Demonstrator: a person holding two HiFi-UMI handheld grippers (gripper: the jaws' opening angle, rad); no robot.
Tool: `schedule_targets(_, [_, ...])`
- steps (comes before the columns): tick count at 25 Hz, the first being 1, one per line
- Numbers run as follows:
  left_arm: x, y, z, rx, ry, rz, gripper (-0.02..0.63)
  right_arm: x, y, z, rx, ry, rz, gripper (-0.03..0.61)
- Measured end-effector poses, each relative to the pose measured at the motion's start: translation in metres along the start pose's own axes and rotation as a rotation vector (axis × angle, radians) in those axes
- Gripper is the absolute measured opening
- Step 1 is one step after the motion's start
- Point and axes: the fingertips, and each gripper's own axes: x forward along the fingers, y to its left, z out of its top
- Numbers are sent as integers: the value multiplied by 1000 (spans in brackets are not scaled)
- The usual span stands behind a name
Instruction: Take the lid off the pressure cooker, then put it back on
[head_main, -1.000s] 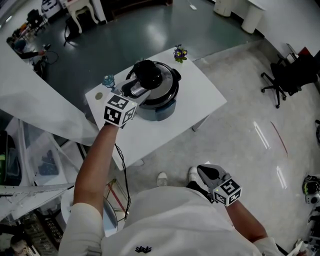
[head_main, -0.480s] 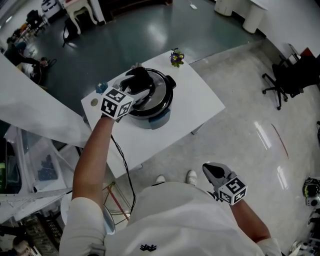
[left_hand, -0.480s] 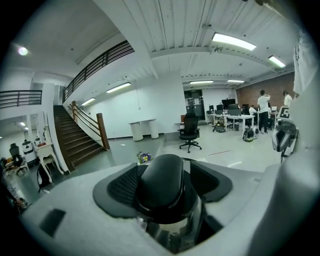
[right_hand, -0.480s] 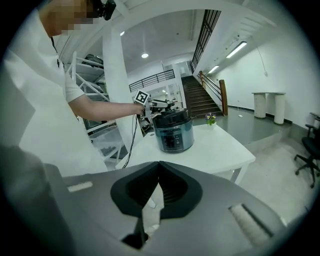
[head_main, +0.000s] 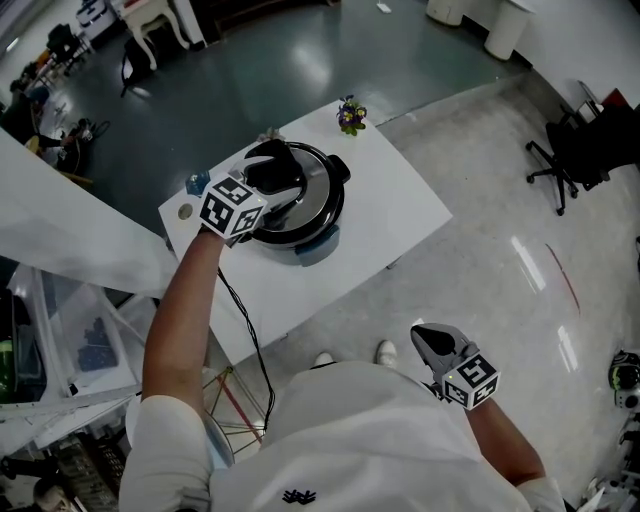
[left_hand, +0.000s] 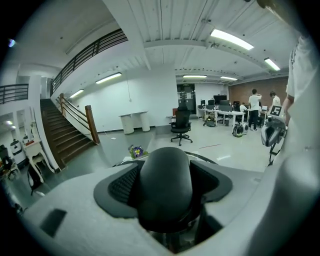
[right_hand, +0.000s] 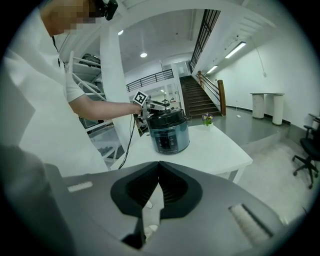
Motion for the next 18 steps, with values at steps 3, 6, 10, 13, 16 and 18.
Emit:
schedule_targets(3, [1,0,0,3,6,-6,317,0,-3,-5,12,4,-7,14])
schedule_targets(6, [0,2,0,10,5,-8,311,1,-2,-4,14,3,-10,14])
schedule_targets(10, [0,0,-1,12,8,-11,310,-1,-2,-6,17,3,-13,14])
schedule_targets(13, [-1,1,1,16,8,-8,308,-3,-3,-6,21,2,-20,14])
schedule_targets(16, [0,1,1,20,6,-5,307,-4,-3,-6,20,0,-28,14])
schedule_targets(18, [0,1,0,23,9,-2,306,-5,-2,-8,22,0,-30,14])
